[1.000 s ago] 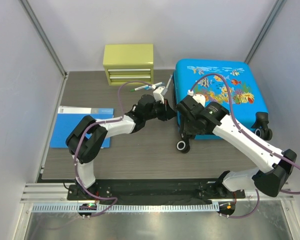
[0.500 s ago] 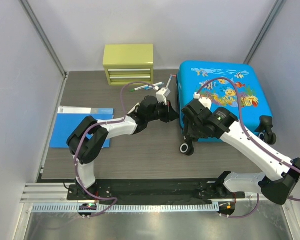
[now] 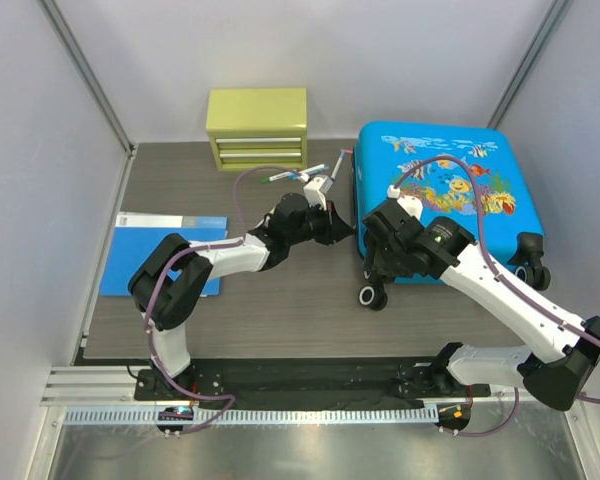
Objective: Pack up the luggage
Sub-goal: Zip the luggage at the center of the board.
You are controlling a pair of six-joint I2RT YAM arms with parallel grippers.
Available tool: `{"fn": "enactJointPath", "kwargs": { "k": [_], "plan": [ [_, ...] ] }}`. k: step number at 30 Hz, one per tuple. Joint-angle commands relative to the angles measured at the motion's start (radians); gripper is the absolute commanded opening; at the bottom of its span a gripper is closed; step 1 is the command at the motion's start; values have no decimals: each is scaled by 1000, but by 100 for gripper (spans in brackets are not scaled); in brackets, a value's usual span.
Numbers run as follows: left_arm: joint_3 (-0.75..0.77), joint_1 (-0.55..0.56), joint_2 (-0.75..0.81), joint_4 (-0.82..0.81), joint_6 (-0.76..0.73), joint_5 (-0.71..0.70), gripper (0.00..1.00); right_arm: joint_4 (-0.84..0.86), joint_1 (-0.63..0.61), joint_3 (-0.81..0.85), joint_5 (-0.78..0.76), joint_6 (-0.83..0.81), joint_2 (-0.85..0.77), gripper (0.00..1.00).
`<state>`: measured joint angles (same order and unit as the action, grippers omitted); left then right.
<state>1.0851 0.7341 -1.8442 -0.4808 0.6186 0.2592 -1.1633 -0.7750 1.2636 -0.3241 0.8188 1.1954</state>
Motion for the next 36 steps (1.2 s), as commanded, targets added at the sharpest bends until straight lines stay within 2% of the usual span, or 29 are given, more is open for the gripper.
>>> {"fn": "enactJointPath", "kwargs": {
  "k": [1, 25, 30, 36],
  "plan": [
    [13, -121, 0, -123, -26, -293, 0, -345, -30, 13, 194, 57, -92, 1],
    [130, -223, -107, -176, -14, -307, 0, -346, -30, -40, 243, 138, -143, 1],
    [95, -236, -75, -205, -2, -291, 0, -346, -32, 40, 76, 213, -142, 1],
    [-7, -236, -32, -255, 18, -262, 0, -348, 20, 62, -110, 180, -112, 1]
  ]
}}
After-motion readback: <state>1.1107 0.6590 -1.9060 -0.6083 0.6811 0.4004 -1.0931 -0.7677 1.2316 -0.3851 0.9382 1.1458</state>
